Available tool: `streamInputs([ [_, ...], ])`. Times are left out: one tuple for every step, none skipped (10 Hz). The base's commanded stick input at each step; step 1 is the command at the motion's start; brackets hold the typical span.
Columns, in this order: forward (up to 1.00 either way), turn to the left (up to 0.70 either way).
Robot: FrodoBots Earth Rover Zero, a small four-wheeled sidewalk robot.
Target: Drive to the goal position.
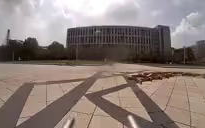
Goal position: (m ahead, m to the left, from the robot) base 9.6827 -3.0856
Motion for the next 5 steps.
streamInputs([
  [0.05,0.0],
  [0.05,0.0],
  [0.05,0.0],
  [0.05,0.0],
  [0.05,0.0],
])
